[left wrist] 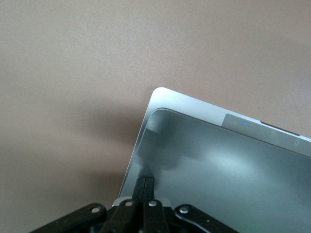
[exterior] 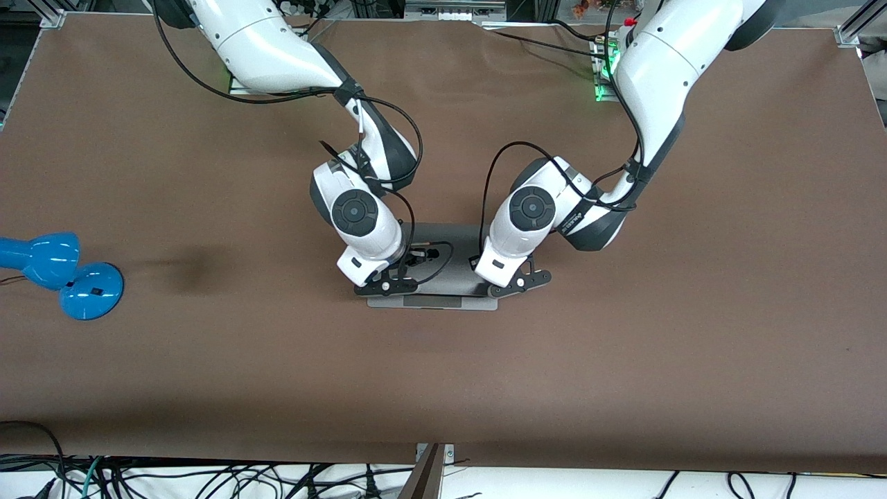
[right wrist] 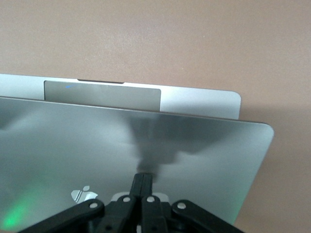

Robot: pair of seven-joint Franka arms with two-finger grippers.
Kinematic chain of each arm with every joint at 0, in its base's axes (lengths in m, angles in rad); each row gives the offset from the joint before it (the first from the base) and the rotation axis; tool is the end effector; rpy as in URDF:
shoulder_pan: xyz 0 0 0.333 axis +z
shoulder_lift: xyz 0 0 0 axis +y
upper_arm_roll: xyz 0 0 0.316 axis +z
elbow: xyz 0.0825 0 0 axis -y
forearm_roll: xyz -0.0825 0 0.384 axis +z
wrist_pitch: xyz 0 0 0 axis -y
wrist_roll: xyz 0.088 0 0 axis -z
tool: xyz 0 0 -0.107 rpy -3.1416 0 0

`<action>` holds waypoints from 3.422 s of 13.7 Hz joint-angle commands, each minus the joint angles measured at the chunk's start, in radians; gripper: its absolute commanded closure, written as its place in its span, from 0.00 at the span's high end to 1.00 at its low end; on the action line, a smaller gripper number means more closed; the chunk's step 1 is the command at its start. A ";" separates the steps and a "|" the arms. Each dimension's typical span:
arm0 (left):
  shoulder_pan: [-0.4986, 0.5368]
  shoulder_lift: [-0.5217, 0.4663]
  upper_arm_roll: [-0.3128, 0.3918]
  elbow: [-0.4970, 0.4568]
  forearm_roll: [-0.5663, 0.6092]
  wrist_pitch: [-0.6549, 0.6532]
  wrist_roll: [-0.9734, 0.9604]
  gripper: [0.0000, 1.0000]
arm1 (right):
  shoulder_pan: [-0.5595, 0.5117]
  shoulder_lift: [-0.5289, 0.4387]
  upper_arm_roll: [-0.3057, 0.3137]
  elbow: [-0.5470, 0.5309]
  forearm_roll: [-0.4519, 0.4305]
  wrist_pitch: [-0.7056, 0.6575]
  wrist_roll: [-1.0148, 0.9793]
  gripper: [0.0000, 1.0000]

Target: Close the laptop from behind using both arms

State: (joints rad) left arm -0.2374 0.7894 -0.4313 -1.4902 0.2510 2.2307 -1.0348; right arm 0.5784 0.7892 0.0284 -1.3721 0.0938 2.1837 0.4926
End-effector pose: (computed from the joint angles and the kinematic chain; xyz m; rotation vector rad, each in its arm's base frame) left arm 0.5989 -0.3940 0.2357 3.0108 0.5039 -0.0877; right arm 0.6067 0.4199 0.2471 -3.0454 -0.0799 0.0484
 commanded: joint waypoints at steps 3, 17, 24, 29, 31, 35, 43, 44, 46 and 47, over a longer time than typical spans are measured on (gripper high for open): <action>-0.025 0.067 0.022 0.073 0.037 -0.025 -0.024 0.00 | -0.002 0.024 -0.002 -0.002 -0.017 0.050 -0.012 0.00; -0.039 0.128 0.037 0.120 0.067 -0.023 -0.034 0.00 | 0.000 0.108 -0.016 -0.002 -0.037 0.186 -0.034 0.00; -0.036 0.119 0.036 0.120 0.073 -0.023 -0.034 0.36 | -0.014 0.096 -0.015 0.005 -0.020 0.159 -0.034 0.00; -0.010 0.062 0.036 0.105 0.079 -0.055 -0.022 1.00 | -0.018 0.047 -0.010 0.033 -0.003 0.035 0.023 0.43; 0.006 0.033 0.034 0.096 0.076 -0.104 0.037 1.00 | -0.022 0.003 -0.010 0.033 -0.002 -0.014 0.018 0.64; 0.035 -0.015 0.034 0.062 0.076 -0.158 0.107 1.00 | -0.067 -0.117 -0.002 0.050 -0.002 -0.164 0.020 0.96; 0.124 -0.278 0.060 -0.188 0.056 -0.149 0.278 1.00 | -0.192 -0.304 0.048 0.173 -0.014 -0.574 0.024 1.00; 0.115 -0.323 0.093 -0.221 0.031 -0.149 0.298 1.00 | -0.212 -0.327 0.048 0.173 -0.014 -0.596 0.023 1.00; 0.104 -0.418 0.143 -0.287 -0.031 -0.148 0.364 1.00 | -0.267 -0.376 0.057 0.173 -0.014 -0.637 0.012 1.00; 0.096 -0.474 0.169 -0.326 -0.059 -0.148 0.398 1.00 | -0.290 -0.392 0.061 0.173 -0.014 -0.650 0.001 1.00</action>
State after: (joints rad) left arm -0.1234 0.4627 -0.3193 -1.6867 0.2514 2.0751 -0.7126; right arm 0.3469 0.4415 0.0593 -1.1904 0.0810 1.5705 0.5060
